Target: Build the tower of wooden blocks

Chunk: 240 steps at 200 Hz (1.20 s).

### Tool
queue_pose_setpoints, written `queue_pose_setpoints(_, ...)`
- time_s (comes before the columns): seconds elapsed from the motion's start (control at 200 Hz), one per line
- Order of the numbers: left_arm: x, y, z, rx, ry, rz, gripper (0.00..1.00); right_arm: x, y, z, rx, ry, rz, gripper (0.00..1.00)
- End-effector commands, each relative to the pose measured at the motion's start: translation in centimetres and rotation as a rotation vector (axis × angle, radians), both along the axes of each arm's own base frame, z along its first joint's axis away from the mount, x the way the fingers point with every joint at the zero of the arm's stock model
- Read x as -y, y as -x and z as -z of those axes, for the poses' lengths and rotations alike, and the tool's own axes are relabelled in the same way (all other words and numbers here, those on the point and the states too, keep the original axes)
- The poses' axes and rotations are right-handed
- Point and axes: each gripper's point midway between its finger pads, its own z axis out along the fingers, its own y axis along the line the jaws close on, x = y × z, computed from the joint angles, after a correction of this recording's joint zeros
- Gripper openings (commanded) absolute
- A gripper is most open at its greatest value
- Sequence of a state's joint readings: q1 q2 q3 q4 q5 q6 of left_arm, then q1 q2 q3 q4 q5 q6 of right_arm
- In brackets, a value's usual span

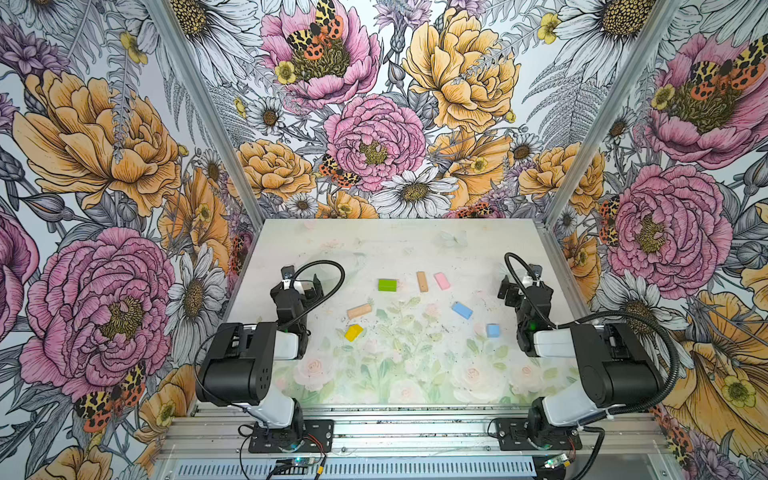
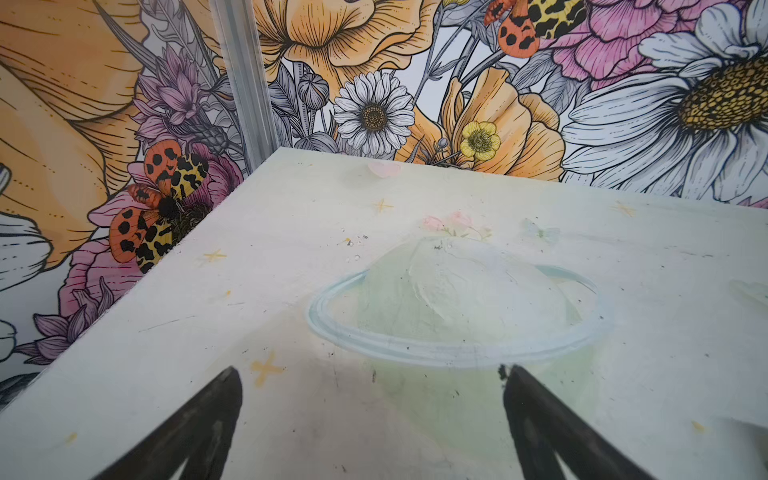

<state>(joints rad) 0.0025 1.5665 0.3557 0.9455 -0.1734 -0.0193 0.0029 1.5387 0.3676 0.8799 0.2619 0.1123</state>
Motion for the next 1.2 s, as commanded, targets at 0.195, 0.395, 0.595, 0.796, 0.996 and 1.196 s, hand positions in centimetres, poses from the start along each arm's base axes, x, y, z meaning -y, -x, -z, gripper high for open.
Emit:
queue_pose_setpoints(0.195, 0.44, -0.51, -1.35, 0.036, -0.011, 0.025, 0.99, 0.28, -0.17, -0.86, 0.035, -0.004, 0.018, 1.0)
queue_pose_setpoints(0.395, 0.4, -0.51, -1.34, 0.034, -0.014, 0.021, 0.99, 0.31, -0.16, -0.84, 0.034, -0.003, 0.018, 1.0)
queue_pose_setpoints(0.595, 0.43, -0.53, -1.35, 0.034, -0.015, 0.021, 0.99, 0.27, -0.21, -0.96, 0.037, -0.001, 0.021, 1.0)
queue_pose_setpoints(0.796, 1.1, -0.69, -1.31, 0.028, -0.022, 0.058, 0.99, 0.15, -0.21, -0.96, 0.036, 0.003, 0.02, 1.0)
queue_pose_setpoints(0.996, 1.07, -0.69, -1.36, 0.03, -0.022, 0.058, 0.99, 0.15, -0.18, -0.91, 0.035, 0.003, 0.02, 0.99)
queue_pose_setpoints(1.196, 1.09, -0.68, -1.32, 0.029, -0.022, 0.059, 0.99, 0.11, -0.19, -0.86, 0.033, 0.004, 0.019, 0.98)
